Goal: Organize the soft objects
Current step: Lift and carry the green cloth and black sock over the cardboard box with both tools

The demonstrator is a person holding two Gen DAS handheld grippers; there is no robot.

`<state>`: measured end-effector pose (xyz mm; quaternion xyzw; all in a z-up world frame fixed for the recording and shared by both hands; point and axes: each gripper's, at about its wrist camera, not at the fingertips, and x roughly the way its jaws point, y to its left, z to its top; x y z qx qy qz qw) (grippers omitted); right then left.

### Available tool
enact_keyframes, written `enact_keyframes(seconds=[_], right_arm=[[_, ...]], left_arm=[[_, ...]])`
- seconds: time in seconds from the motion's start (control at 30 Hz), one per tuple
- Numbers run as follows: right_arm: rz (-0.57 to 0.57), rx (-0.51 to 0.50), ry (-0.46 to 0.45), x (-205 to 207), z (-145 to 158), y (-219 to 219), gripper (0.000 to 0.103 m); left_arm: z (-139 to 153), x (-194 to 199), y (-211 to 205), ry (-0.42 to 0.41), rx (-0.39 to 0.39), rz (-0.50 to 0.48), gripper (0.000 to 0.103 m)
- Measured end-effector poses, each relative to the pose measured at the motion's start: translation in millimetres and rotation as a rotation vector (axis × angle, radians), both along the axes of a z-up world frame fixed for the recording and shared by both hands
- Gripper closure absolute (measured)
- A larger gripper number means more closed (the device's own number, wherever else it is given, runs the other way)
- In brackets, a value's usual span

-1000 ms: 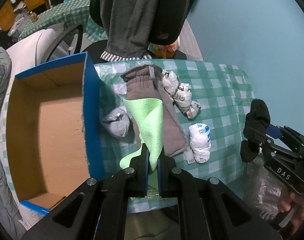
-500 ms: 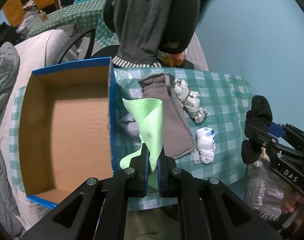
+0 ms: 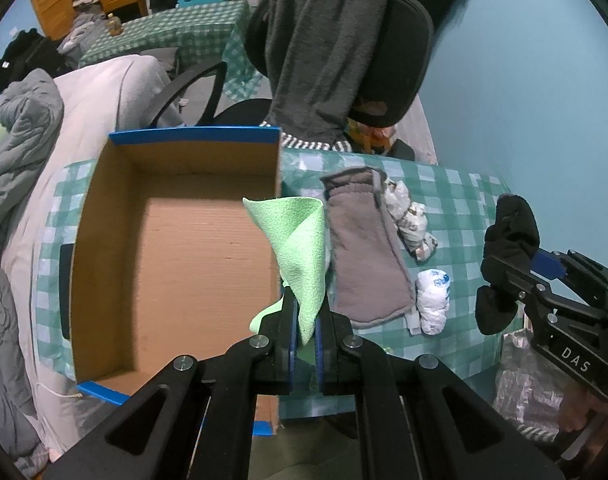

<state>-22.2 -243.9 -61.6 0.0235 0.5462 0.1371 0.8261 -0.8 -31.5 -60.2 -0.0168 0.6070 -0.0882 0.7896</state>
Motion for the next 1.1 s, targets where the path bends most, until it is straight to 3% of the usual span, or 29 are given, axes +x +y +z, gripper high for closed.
enact_keyframes(seconds=[0.57,1.1], right_arm=[[0.127,0.027,-0.009,25.4,4.2,68.4,0.062],[0.241,0.028,-0.006,39.9,0.1,139.8,0.062]], left_arm=[[3.9,1.7,58.3,-0.003,-0.004,0.114,0.096],[-6.6,5.2,100.0,0.015,0.013,0.165,0.096]])
